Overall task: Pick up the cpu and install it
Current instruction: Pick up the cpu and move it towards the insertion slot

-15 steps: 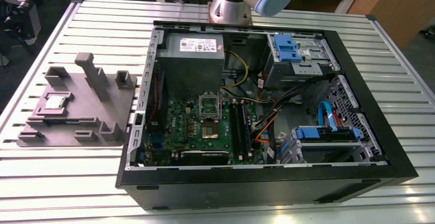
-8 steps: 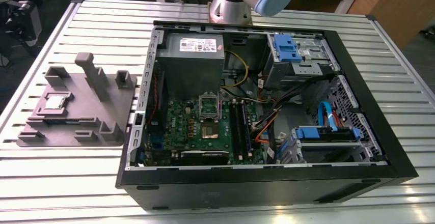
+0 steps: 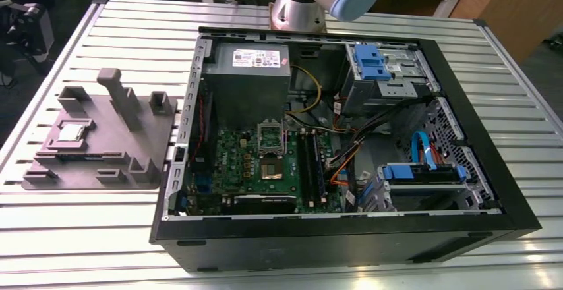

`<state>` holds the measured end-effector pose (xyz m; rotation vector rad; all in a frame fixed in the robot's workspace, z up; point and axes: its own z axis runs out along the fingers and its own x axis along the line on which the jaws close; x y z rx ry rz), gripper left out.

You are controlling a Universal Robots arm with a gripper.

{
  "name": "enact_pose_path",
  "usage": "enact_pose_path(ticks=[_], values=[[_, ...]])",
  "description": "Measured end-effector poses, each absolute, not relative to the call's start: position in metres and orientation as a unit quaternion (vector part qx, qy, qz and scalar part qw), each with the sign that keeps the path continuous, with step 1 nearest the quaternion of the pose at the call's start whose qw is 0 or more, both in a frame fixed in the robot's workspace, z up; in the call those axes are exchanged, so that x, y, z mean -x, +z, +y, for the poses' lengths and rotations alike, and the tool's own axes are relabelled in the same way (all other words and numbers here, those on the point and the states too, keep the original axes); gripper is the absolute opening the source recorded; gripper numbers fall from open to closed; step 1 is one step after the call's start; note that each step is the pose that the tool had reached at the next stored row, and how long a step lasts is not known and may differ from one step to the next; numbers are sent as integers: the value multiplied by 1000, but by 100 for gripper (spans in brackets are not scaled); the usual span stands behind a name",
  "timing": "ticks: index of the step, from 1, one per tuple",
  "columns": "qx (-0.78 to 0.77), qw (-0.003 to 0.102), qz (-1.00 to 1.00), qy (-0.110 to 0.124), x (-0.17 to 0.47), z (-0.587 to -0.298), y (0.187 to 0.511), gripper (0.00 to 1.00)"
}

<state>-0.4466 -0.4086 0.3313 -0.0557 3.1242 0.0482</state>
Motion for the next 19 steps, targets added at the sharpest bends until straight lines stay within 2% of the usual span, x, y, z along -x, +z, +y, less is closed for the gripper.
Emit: enact_pose_path(ticks=[15, 17, 18, 19], values=[[11, 8, 1000, 16, 447, -410, 321, 52], [11, 8, 1000, 16, 447, -410, 321, 53], [11, 8, 1000, 16, 447, -410, 321, 59], [11, 8, 1000, 16, 447, -410, 321, 59]])
